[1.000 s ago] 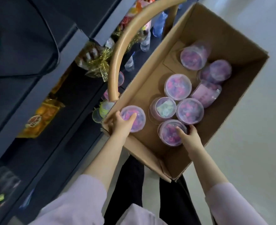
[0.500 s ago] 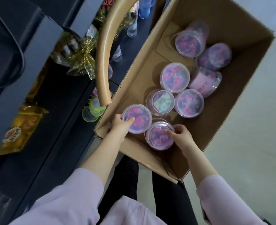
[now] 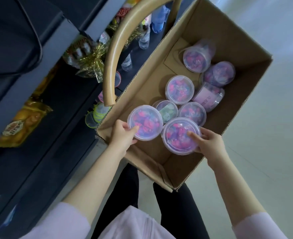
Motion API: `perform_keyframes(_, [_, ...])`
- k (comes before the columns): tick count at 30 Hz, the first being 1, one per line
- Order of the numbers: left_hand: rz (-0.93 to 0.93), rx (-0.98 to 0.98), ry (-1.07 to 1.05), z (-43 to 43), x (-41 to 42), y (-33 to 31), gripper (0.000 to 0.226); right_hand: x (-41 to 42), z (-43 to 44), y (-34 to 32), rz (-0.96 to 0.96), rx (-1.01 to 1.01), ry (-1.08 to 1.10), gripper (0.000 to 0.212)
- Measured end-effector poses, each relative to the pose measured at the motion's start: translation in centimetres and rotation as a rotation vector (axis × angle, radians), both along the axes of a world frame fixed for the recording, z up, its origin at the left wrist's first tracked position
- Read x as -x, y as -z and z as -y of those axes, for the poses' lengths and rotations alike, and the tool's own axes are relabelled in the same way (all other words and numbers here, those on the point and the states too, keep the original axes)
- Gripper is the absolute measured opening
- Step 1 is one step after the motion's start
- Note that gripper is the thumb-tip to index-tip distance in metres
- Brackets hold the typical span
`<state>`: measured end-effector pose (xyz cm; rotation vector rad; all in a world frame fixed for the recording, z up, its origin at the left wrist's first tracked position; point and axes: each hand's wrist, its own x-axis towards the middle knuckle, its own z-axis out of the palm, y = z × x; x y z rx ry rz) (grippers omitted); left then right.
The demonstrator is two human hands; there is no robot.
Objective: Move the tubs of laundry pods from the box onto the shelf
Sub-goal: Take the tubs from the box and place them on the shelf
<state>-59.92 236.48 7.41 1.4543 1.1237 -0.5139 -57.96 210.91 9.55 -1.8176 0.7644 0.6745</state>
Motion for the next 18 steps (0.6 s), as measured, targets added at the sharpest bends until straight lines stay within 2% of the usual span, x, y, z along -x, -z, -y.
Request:
perform_keyframes(4, [0.138,-0.019,-0.174,0.7,2.4,-6.7,0.032,-1.2,1.5,-7.0,0.148,-0.113,0.045,0.020])
perform_keyframes(9, [0.353,-0.011,-0.434,1.5,7.1,-17.6,0.035,-1.4,1.5,-16.6,0.275,-0.245,-0.024,0.020])
perform_keyframes(15, [0.706,-0.016,-0.689,1.0,14.7,-28.9,0.026,-0.4,-2.8,-27.6,0.481,-0.348,-0.290,0.011])
perform_keyframes(18, [0.781,-0.093,-0.760,-1.5,18.1,-33.7,0.016,1.0,-6.3,-32.8,0.545,-0.435,-0.433,0.027])
